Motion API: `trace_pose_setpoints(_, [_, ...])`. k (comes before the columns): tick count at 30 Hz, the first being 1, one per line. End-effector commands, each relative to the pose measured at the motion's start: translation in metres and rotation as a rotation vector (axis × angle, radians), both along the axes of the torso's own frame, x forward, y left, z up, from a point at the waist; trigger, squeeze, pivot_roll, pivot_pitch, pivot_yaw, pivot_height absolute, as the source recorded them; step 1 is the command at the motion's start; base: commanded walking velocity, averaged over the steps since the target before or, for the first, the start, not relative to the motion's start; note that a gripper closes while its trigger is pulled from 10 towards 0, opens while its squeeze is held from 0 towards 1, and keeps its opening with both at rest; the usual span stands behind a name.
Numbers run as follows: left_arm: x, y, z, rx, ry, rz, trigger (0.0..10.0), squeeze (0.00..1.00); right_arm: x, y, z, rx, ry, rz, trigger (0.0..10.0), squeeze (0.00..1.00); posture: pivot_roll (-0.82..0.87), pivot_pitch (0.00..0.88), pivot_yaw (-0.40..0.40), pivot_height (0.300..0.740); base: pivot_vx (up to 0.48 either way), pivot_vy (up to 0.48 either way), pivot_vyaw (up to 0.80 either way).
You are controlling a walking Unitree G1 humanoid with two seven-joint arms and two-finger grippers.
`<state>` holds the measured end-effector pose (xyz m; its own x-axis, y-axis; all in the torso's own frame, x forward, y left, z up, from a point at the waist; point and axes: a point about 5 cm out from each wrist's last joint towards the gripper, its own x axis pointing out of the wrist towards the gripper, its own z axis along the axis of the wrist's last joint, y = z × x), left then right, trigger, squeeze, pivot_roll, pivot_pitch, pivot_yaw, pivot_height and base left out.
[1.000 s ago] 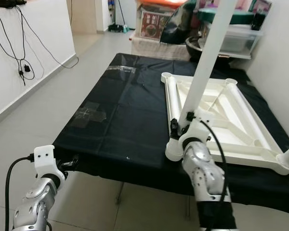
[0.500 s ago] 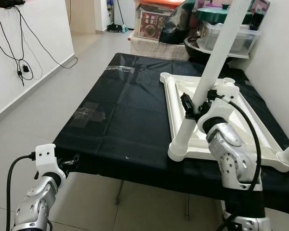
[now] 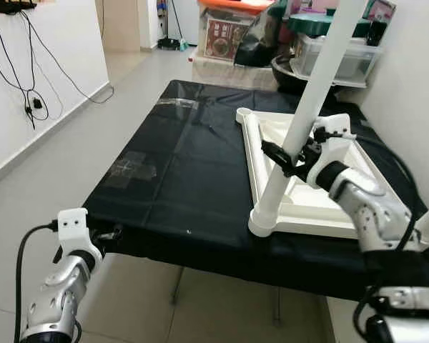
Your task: Building children table
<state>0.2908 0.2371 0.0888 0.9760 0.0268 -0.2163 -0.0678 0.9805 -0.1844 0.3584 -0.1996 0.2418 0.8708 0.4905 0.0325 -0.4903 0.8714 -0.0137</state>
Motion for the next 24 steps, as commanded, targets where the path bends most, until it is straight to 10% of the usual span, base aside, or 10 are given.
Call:
trace_pose_setpoints(1, [0.001, -0.003, -0.002, 0.004, 0.004, -0.009, 10.0, 0.0, 0.005, -0.007, -0.002, -0.021, 0.002, 0.046, 10.0, 0.0, 0.07, 0.0, -0.108, 0.74, 0.0, 0.0, 0.0])
trace_pose_setpoints(4, [0.001, -0.003, -0.002, 0.004, 0.002, -0.009, 10.0, 0.0, 0.008, -0.009, -0.004, -0.038, 0.006, 0.065, 10.0, 0.0, 0.08, 0.0, -0.113, 0.74, 0.0, 0.0, 0.0])
trace_pose_setpoints(5, [0.001, -0.003, -0.002, 0.004, 0.0, -0.009, 10.0, 0.0, 0.01, -0.011, -0.006, -0.055, 0.011, 0.083, 6.4, 0.0, 0.08, 0.0, -0.117, 0.74, 0.0, 0.0, 0.0])
trace_pose_setpoints(6, [0.001, -0.003, -0.002, 0.004, 0.0, -0.009, 10.0, 0.0, 0.01, -0.011, -0.006, -0.055, 0.011, 0.083, 6.4, 0.0, 0.08, 0.0, -0.117, 0.74, 0.0, 0.0, 0.0])
trace_pose_setpoints(7, [0.001, -0.003, -0.002, 0.005, 0.0, -0.009, 10.0, 0.0, 0.012, -0.013, -0.01, -0.056, 0.023, 0.107, 1.3, 0.0, 0.08, 0.0, -0.118, 0.74, 0.0, 0.0, 0.0])
trace_pose_setpoints(9, [0.001, -0.002, -0.002, 0.007, -0.001, -0.008, 10.0, 0.0, 0.013, -0.016, -0.015, -0.05, 0.045, 0.145, 0.0, 0.0, 0.09, 0.0, -0.123, 0.74, 0.0, 0.0, 0.0])
trace_pose_setpoints(24, [0.0, -0.002, -0.002, 0.013, -0.001, -0.011, 10.0, 0.0, 0.017, -0.025, -0.04, -0.028, 0.115, 0.075, 0.0, 0.0, 0.09, 0.0, -0.119, 0.74, 0.0, 0.0, 0.0])
